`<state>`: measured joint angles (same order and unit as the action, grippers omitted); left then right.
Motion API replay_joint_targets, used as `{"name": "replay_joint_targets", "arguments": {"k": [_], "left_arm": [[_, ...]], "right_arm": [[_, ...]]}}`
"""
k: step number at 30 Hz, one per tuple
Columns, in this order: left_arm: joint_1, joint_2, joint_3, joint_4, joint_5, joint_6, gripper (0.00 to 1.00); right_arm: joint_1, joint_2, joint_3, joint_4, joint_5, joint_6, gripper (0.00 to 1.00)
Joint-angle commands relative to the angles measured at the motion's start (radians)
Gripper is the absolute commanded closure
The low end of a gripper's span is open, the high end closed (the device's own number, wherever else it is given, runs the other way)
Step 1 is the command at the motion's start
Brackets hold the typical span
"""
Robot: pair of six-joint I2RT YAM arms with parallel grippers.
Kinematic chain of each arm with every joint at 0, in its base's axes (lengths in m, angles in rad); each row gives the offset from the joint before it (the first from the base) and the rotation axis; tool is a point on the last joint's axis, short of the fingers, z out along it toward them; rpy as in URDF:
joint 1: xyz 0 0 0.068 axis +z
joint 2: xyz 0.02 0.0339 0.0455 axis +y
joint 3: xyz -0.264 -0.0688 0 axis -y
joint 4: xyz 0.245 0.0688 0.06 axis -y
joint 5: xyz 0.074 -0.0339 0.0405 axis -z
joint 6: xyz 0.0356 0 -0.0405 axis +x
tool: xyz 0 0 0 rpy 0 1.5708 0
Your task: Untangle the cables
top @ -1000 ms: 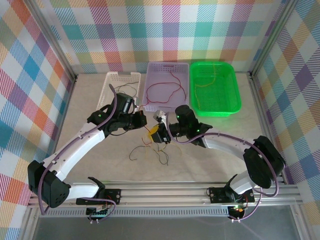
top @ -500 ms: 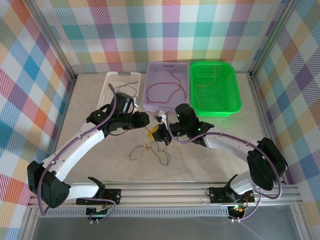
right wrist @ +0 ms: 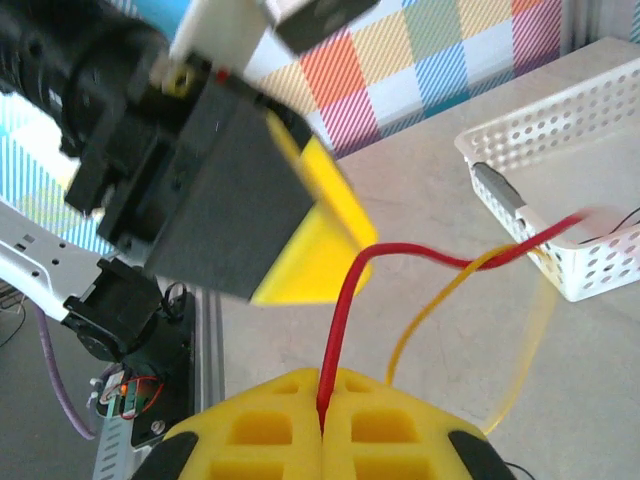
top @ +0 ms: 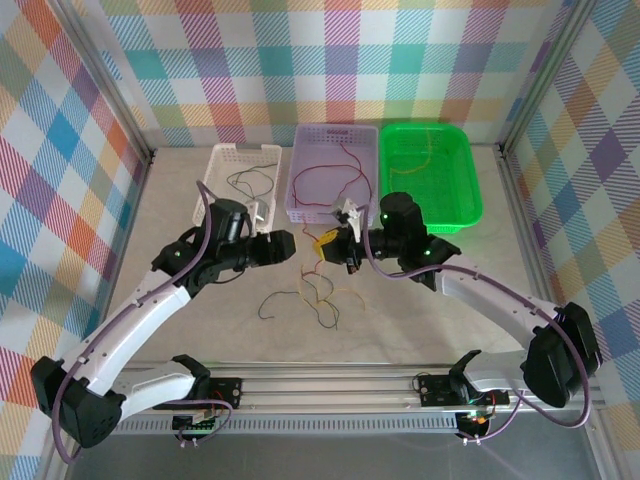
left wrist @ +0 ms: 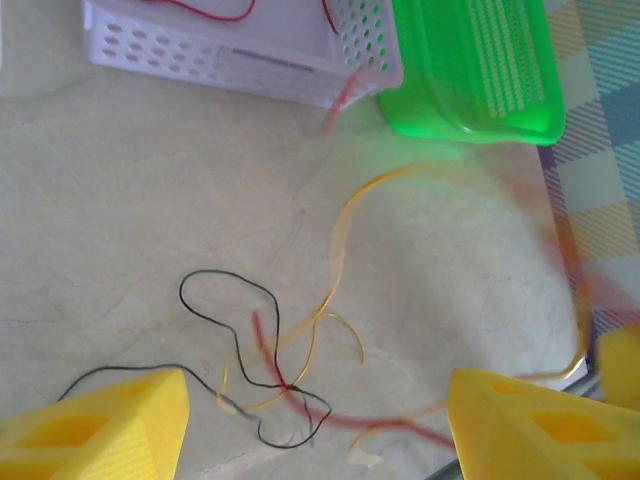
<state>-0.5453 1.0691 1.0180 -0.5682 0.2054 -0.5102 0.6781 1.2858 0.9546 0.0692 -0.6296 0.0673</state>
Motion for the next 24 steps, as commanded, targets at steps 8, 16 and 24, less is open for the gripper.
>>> {"name": "replay_joint_targets", "arguments": {"k": [8, 16, 24], "left_arm": [[0.010, -0.191, -0.195, 0.241, 0.113, -0.055, 0.23], [0.010, -0.205, -0.305, 0.419, 0.190, -0.096, 0.19], [0.008, -0.182, -0.354, 0.596, 0.217, -0.115, 0.18]], "right_arm": [[-0.026, -0.057, 0.060, -0.009, -0.063, 0.029, 1.00], [-0.031, -0.077, 0.090, -0.019, -0.145, 0.037, 1.00], [-0.031, -0.075, 0.100, -0.032, -0.226, 0.045, 1.00]]}}
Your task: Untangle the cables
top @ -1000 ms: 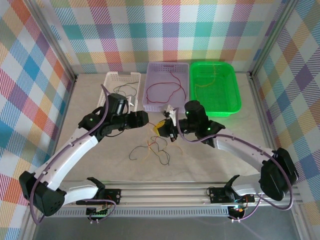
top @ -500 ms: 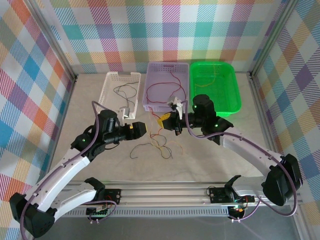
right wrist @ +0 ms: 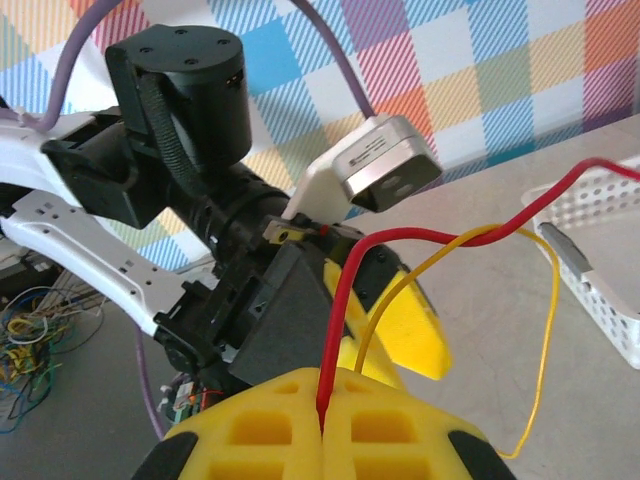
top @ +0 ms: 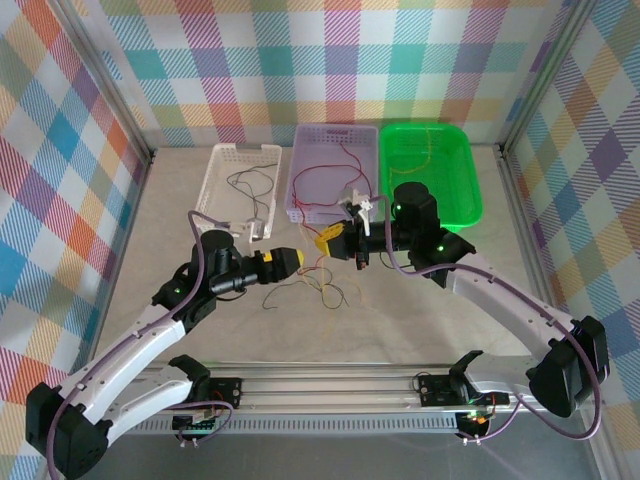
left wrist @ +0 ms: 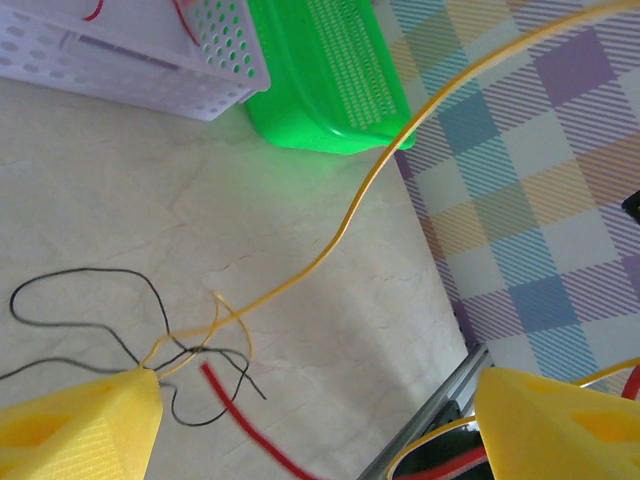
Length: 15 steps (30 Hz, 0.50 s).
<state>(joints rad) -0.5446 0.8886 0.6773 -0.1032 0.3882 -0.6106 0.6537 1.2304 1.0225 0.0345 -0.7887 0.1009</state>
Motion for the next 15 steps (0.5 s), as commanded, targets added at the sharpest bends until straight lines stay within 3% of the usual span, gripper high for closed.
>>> {"name": "replay_joint_targets", "arguments": {"k": [1, 15], "left_arm": [[0.008, -0.001, -0.014, 0.147, 0.032, -0.017, 0.18], [0.006, 0.090, -0.012, 0.245, 0.017, -0.023, 0.24]], "right_arm": [[-0.006, -0.020, 0.032, 0.005, -0.073, 0.015, 1.00], [-0.006, -0.011, 0.030, 0.072, -0.156, 0.077, 1.00]]}}
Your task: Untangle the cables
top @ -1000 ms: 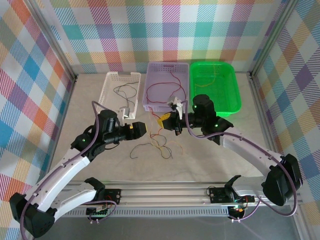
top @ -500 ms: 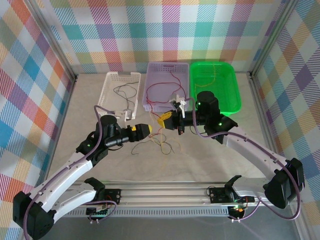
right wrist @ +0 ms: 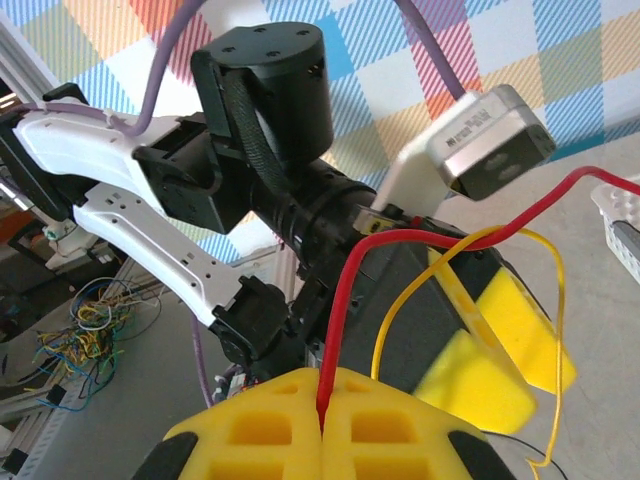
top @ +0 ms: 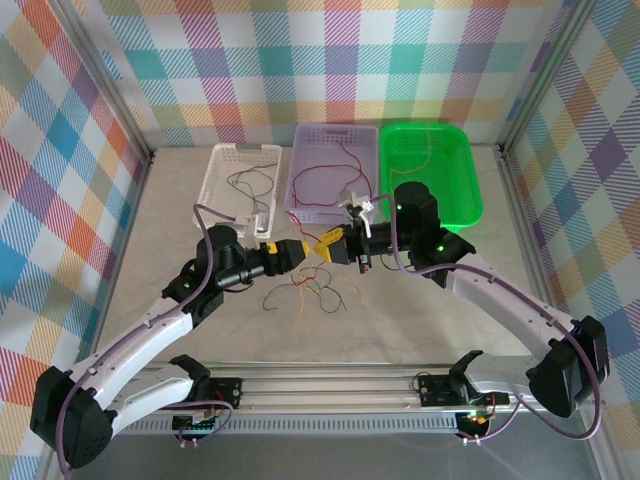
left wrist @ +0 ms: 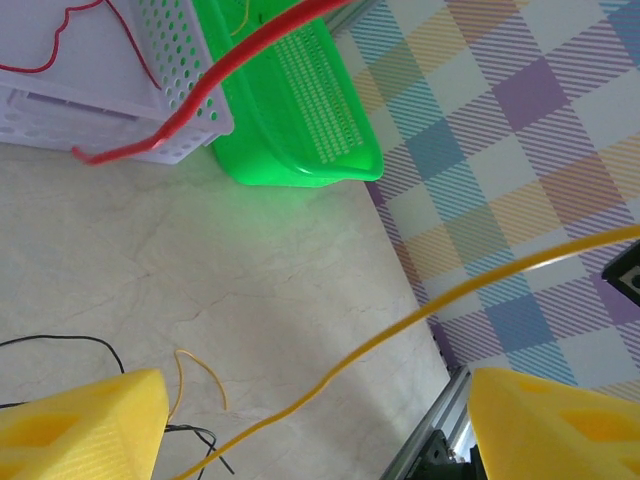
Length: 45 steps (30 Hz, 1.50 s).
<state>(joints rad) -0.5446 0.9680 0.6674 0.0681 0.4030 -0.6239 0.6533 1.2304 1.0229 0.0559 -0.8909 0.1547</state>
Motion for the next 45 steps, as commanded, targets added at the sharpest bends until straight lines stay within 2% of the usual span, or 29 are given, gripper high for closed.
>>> {"name": "replay_joint_targets", "arguments": {"k": [1, 2, 9, 11, 12, 15, 18, 21, 25, 29, 32, 39, 45], "left_arm": [[0.003, 0.017, 0.002, 0.080, -0.001, -0.014, 0.25], [0.000, 0.023, 0.008, 0.081, -0.007, -0.014, 0.28], [-0.011, 0.064, 0.046, 0.071, -0.035, -0.008, 0.71], [-0.011, 0.062, 0.058, 0.042, -0.048, -0.006, 0.94], [-0.011, 0.058, 0.065, 0.028, -0.050, 0.001, 1.00], [-0.011, 0.015, 0.108, -0.113, -0.118, 0.020, 1.00], [-0.002, -0.027, 0.182, -0.314, -0.203, 0.040, 1.00], [0.021, -0.055, 0.260, -0.495, -0.240, 0.070, 1.00], [0.043, -0.069, 0.332, -0.621, -0.236, 0.115, 1.00], [0.051, -0.069, 0.368, -0.688, -0.239, 0.165, 1.00], [0.058, -0.071, 0.382, -0.714, -0.243, 0.193, 1.00], [0.066, -0.109, 0.408, -0.765, -0.311, 0.240, 1.00], [0.068, -0.150, 0.427, -0.809, -0.357, 0.260, 1.00]], "right_arm": [[-0.006, -0.012, 0.028, 0.054, -0.052, 0.025, 1.00], [-0.006, -0.011, 0.027, 0.054, -0.052, 0.025, 1.00], [-0.006, -0.014, 0.022, 0.052, -0.057, 0.029, 1.00], [-0.006, -0.025, 0.017, 0.040, -0.030, 0.016, 1.00], [-0.007, -0.032, 0.017, 0.028, -0.012, 0.006, 1.00], [-0.034, -0.057, 0.014, -0.006, 0.067, -0.007, 1.00], [-0.105, -0.083, -0.002, -0.007, 0.151, 0.041, 1.00], [-0.199, -0.105, -0.020, 0.002, 0.231, 0.114, 1.00], [-0.283, -0.120, -0.035, 0.038, 0.305, 0.190, 1.00], [-0.311, -0.098, 0.019, 0.009, 0.363, 0.197, 1.00], [-0.322, -0.042, 0.099, -0.047, 0.356, 0.186, 1.00], [-0.322, 0.135, 0.268, -0.150, 0.424, 0.153, 1.00], [-0.322, 0.327, 0.407, -0.150, 0.396, 0.186, 1.00]]}}
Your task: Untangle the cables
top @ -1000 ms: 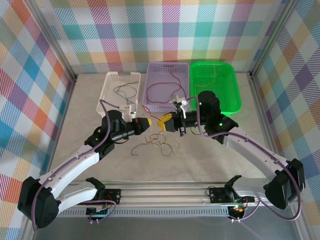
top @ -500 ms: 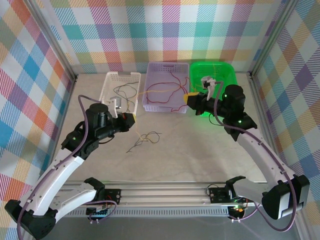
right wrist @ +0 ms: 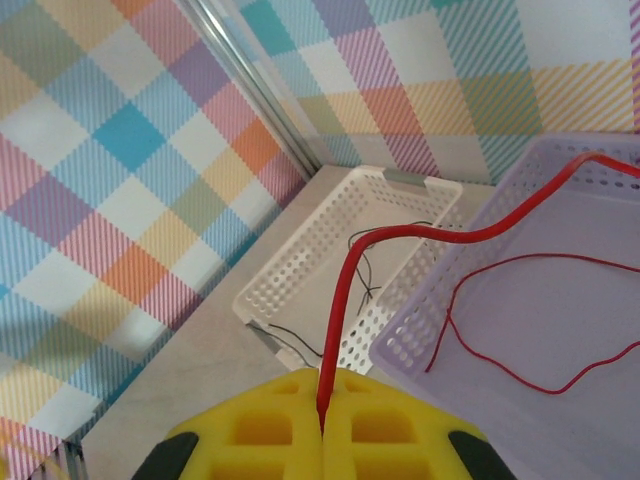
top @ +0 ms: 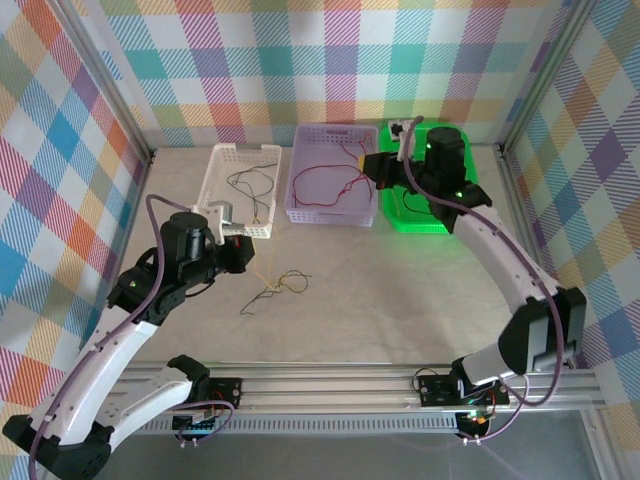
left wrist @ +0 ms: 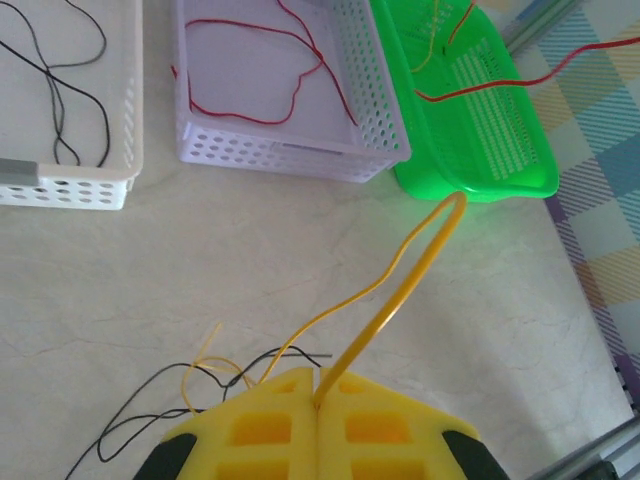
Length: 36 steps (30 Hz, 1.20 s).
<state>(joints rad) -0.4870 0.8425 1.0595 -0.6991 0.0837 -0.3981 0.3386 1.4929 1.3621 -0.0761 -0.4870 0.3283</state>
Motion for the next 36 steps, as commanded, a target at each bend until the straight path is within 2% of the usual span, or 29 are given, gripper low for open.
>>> {"name": "replay_joint_targets", "arguments": {"k": [1, 9, 13, 21, 22, 24, 27, 30, 36], "left_arm": [[0.010, -0.031, 0.036, -0.042, -0.040, 0.034, 1.00], [0.010, -0.075, 0.024, -0.009, -0.009, 0.029, 1.00], [0.010, -0.077, 0.020, 0.003, 0.000, 0.022, 1.00], [0.010, -0.068, 0.023, 0.013, 0.014, 0.019, 1.00], [0.010, -0.068, 0.022, 0.013, 0.013, 0.018, 1.00], [0.010, -0.070, 0.021, 0.013, 0.014, 0.018, 1.00], [0.010, -0.070, 0.013, 0.016, 0.016, 0.018, 1.00], [0.010, -0.069, 0.008, 0.018, 0.018, 0.018, 1.00], [0.010, -0.069, 0.003, 0.026, 0.020, 0.013, 1.00]], "right_arm": [[-0.007, 0.100, 0.093, -0.019, -0.012, 0.018, 1.00], [-0.006, 0.478, 0.401, -0.147, -0.004, 0.045, 1.00], [-0.003, 0.619, 0.519, -0.193, 0.012, 0.069, 1.00], [0.034, 0.904, 0.850, -0.456, 0.139, 0.043, 1.00], [0.038, 0.931, 0.896, -0.496, 0.153, 0.040, 0.98], [0.051, 0.979, 0.976, -0.563, 0.182, 0.031, 0.89], [0.062, 0.985, 1.001, -0.579, 0.197, 0.033, 0.74], [0.066, 0.971, 1.003, -0.589, 0.207, 0.032, 0.65], [0.066, 0.897, 0.971, -0.597, 0.208, 0.029, 0.58]]}}
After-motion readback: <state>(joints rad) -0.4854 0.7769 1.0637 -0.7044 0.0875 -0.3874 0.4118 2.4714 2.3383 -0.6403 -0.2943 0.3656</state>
